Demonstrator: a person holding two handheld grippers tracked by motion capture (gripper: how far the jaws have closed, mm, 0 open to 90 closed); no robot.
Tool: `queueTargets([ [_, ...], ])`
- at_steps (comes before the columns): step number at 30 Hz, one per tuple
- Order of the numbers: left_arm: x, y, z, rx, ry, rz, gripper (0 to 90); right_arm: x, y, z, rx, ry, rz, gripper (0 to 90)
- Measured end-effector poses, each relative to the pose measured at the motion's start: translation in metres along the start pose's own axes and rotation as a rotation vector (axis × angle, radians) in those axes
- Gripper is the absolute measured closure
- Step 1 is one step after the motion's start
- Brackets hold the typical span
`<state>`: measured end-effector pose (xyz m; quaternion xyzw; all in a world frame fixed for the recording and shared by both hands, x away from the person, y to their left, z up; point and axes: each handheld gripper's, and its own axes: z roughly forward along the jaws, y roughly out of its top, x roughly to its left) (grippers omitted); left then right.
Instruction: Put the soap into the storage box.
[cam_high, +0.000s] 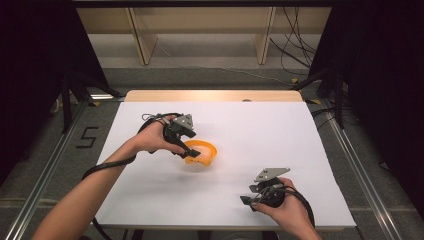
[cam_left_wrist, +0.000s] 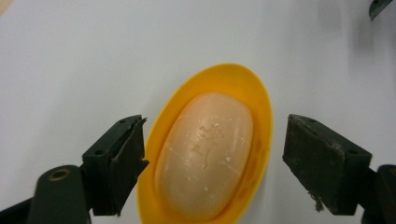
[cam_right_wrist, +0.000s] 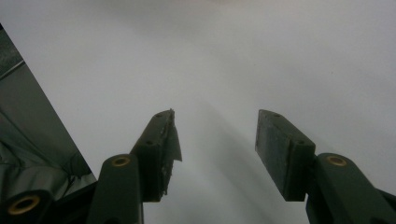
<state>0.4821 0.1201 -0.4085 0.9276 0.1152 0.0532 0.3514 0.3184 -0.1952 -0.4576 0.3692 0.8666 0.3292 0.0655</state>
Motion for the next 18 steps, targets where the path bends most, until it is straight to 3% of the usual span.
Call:
queueTargets([
  [3, -0.004, -0.004, -0.010, 0.002, 0.030, -0.015, 18.6, 0.002, 0.000, 0.001, -0.007, 0.015, 0.025, 48.0],
  [6, -0.009, -0.011, -0.019, -0.027, 0.078, -0.065, 18.5, 0.002, 0.001, 0.000, 0.011, 0.006, 0.021, 47.6],
  [7, -0.010, -0.012, -0.021, -0.037, 0.092, -0.074, 18.5, 0.005, 0.001, -0.001, 0.029, 0.009, 0.059, 47.5],
  [10, -0.016, -0.020, -0.030, -0.074, 0.113, -0.107, 18.5, 0.003, 0.000, 0.001, 0.019, 0.004, 0.035, 47.4],
  [12, -0.020, -0.027, -0.035, -0.073, 0.133, -0.118, 18.5, 0.002, 0.000, 0.001, 0.021, -0.008, 0.024, 47.2],
  [17, -0.032, -0.047, -0.043, -0.068, 0.166, -0.153, 18.5, 0.004, 0.001, 0.000, 0.021, 0.001, 0.044, 47.0],
  [18, -0.036, -0.052, -0.043, -0.081, 0.177, -0.180, 18.5, 0.004, 0.001, 0.000, 0.021, 0.001, 0.045, 46.9],
])
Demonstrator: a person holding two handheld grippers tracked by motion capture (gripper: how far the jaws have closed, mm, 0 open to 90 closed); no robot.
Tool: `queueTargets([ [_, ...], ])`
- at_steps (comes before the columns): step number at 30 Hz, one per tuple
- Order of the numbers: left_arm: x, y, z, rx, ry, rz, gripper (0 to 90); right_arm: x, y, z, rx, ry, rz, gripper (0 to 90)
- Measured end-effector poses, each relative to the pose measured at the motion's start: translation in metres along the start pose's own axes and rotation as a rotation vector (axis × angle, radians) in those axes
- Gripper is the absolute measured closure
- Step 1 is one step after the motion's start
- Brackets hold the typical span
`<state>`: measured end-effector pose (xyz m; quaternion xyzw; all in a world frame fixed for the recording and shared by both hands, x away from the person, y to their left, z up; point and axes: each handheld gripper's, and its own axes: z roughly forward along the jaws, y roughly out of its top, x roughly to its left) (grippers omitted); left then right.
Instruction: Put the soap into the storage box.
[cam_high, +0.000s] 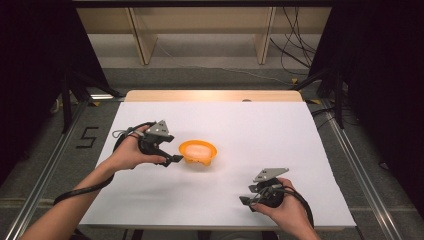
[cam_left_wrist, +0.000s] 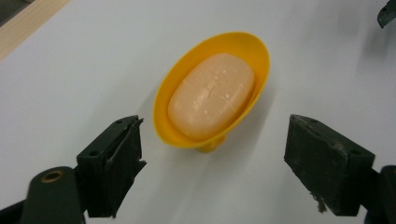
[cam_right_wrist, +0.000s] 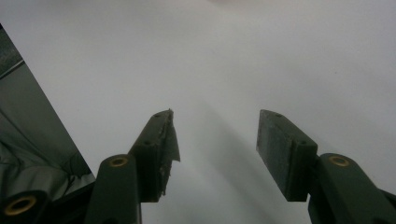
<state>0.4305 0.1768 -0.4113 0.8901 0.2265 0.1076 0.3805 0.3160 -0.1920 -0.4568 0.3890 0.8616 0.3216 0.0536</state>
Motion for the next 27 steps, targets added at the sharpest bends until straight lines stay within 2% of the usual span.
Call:
queueTargets([
  [1, 0.000, -0.003, -0.002, 0.017, 0.004, 0.016, 18.6, 0.000, 0.000, 0.000, 0.001, 0.000, -0.001, 46.8],
  [2, -0.002, -0.007, -0.004, 0.017, 0.010, -0.011, 18.6, 0.000, 0.000, 0.000, 0.001, 0.000, 0.000, 46.7],
  [3, -0.003, -0.012, -0.006, 0.019, 0.021, -0.014, 18.7, -0.001, 0.000, 0.002, -0.006, -0.013, -0.021, 46.6],
  [5, -0.006, -0.021, -0.010, 0.014, 0.033, -0.044, 19.1, -0.001, 0.000, 0.001, -0.001, -0.008, -0.024, 46.3],
  [6, -0.007, -0.025, -0.012, 0.017, 0.047, -0.040, 19.1, -0.001, 0.000, 0.001, -0.001, -0.008, -0.024, 46.3],
  [8, -0.013, -0.037, -0.014, 0.019, 0.058, -0.072, 19.3, -0.001, 0.000, 0.001, 0.001, -0.007, -0.023, 46.1],
  [10, -0.017, -0.046, -0.014, 0.029, 0.068, -0.077, 19.3, 0.000, 0.000, 0.003, -0.008, -0.004, 0.001, 46.0],
  [11, -0.018, -0.052, -0.015, 0.032, 0.066, -0.072, 19.3, -0.001, 0.000, 0.004, -0.010, -0.024, -0.023, 45.9],
  [15, -0.026, -0.074, -0.014, 0.047, 0.072, -0.145, 19.4, 0.001, 0.002, 0.002, 0.008, 0.001, -0.011, 45.7],
  [18, -0.029, -0.088, -0.015, 0.060, 0.087, -0.159, 19.4, 0.000, 0.002, 0.003, 0.010, 0.002, -0.009, 45.6],
  [19, -0.030, -0.090, -0.014, 0.057, 0.077, -0.185, 19.5, 0.001, 0.001, 0.004, 0.008, 0.008, -0.004, 45.6],
  [20, -0.030, -0.094, -0.015, 0.055, 0.098, -0.189, 19.6, -0.001, 0.001, 0.005, 0.003, -0.009, -0.029, 45.5],
  [21, -0.030, -0.096, -0.015, 0.049, 0.098, -0.207, 19.6, 0.000, 0.002, 0.005, 0.006, 0.003, -0.025, 45.5],
  [22, -0.030, -0.098, -0.016, 0.054, 0.108, -0.207, 19.7, 0.001, 0.003, 0.004, 0.014, 0.004, -0.015, 45.5],
  [23, -0.030, -0.101, -0.016, 0.054, 0.107, -0.220, 19.8, -0.001, 0.002, 0.005, 0.008, -0.005, -0.035, 45.4],
  [27, -0.035, -0.109, -0.016, 0.056, 0.124, -0.249, 21.1, 0.001, 0.003, 0.003, 0.012, 0.011, -0.010, 45.4],
])
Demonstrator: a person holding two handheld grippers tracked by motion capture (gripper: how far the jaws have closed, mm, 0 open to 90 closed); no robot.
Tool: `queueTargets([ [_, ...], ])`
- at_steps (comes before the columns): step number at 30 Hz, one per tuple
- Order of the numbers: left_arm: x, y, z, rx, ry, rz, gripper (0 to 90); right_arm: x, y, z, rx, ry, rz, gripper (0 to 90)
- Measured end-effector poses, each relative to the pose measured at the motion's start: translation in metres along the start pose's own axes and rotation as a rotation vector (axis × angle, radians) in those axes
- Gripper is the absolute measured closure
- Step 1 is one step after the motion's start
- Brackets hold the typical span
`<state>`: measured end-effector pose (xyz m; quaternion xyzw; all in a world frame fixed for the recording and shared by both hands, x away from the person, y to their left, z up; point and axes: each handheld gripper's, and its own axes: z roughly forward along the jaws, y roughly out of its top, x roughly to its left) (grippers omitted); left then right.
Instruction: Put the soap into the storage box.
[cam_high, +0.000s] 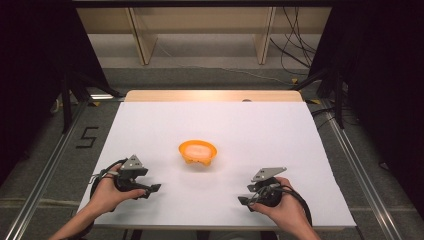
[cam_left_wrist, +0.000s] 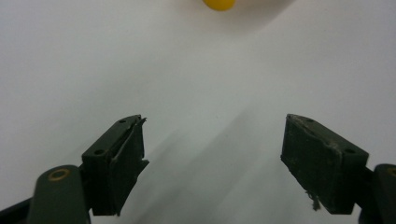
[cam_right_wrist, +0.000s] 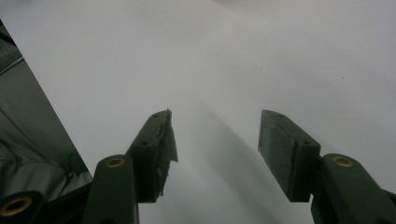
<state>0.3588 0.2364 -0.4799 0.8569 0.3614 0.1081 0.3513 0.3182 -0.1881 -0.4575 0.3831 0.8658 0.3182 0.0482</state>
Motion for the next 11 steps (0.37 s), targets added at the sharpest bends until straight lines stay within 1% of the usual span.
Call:
queueTargets([
  [1, -0.001, -0.001, -0.001, 0.003, 0.000, 0.000, 21.1, 0.000, 0.000, 0.002, -0.019, -0.010, 0.003, 45.4],
  [2, -0.003, -0.002, -0.002, -0.001, 0.010, 0.006, 21.1, -0.002, 0.000, 0.001, -0.018, -0.013, -0.006, 45.4],
  [3, -0.004, -0.002, -0.004, 0.000, 0.016, 0.007, 21.1, -0.001, 0.000, -0.001, -0.004, -0.004, -0.011, 45.4],
  [4, -0.004, -0.002, -0.006, 0.002, 0.017, 0.029, 21.1, -0.001, 0.000, -0.001, -0.006, -0.003, -0.012, 45.4],
  [5, -0.007, -0.004, -0.007, -0.003, 0.030, 0.017, 21.1, -0.001, 0.000, -0.001, -0.007, -0.004, -0.012, 45.4],
  [7, -0.009, -0.006, -0.011, -0.009, 0.021, 0.012, 21.2, -0.001, 0.000, -0.001, -0.011, -0.001, -0.014, 45.3],
  [8, -0.010, -0.007, -0.012, -0.011, 0.024, 0.002, 21.2, -0.001, 0.000, -0.001, -0.011, 0.000, -0.015, 45.3],
  [9, -0.010, -0.009, -0.014, -0.011, 0.026, 0.008, 21.2, -0.001, 0.000, -0.001, -0.012, 0.001, -0.015, 45.2],
  [11, -0.012, -0.012, -0.017, -0.012, 0.028, -0.001, 21.2, -0.001, 0.000, 0.000, -0.010, 0.004, -0.017, 45.2],
])
